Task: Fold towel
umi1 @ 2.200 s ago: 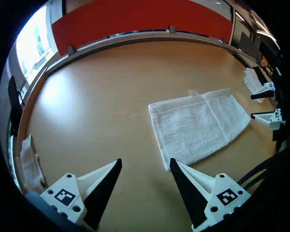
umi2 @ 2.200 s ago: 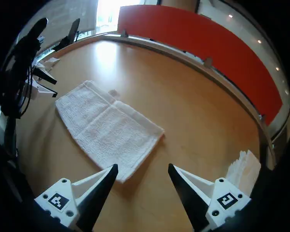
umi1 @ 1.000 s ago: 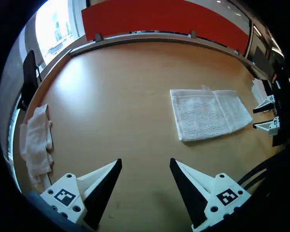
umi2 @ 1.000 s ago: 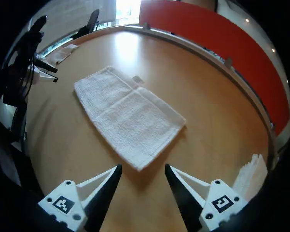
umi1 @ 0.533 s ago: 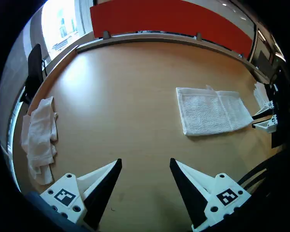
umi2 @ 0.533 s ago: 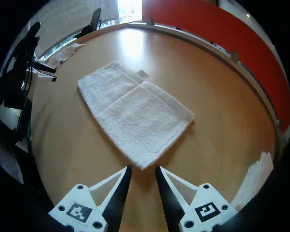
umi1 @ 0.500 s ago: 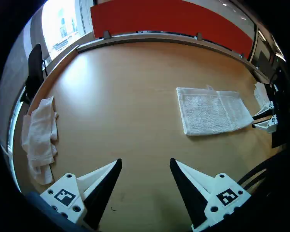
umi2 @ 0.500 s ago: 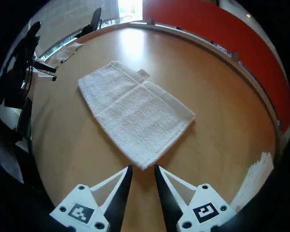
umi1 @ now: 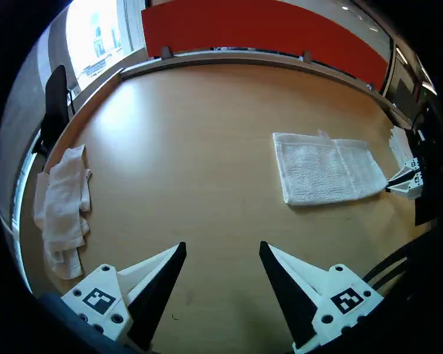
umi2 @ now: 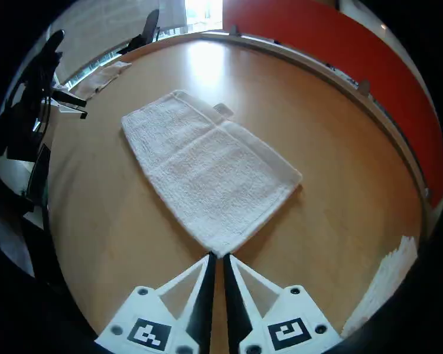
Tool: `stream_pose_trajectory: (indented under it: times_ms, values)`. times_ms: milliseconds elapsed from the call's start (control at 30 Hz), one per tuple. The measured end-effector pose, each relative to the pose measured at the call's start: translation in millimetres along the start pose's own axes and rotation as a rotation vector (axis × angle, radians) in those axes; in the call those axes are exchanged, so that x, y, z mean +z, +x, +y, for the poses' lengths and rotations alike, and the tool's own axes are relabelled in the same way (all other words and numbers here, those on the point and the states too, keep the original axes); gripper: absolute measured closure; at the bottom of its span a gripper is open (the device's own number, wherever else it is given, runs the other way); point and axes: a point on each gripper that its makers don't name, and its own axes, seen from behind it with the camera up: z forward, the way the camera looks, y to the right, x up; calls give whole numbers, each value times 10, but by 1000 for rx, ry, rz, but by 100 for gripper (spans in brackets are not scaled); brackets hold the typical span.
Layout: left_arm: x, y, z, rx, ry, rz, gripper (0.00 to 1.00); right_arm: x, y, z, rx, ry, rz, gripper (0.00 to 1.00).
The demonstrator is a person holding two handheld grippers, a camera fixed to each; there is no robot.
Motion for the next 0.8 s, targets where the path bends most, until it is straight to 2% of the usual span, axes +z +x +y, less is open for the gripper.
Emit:
stream_pose_trajectory:
  times_ms: [200,367,800]
  values:
    - [-7,-1,-8,-6,2,1,8,-18,41,11,-3,-4,14,95]
    - [-12,9,-24,-14,3,3,8,-103,153,40,-12,-20,36,95]
    - [-28,66,-35,-14,9,13,8,-583,796,199,-83,-99,166,95]
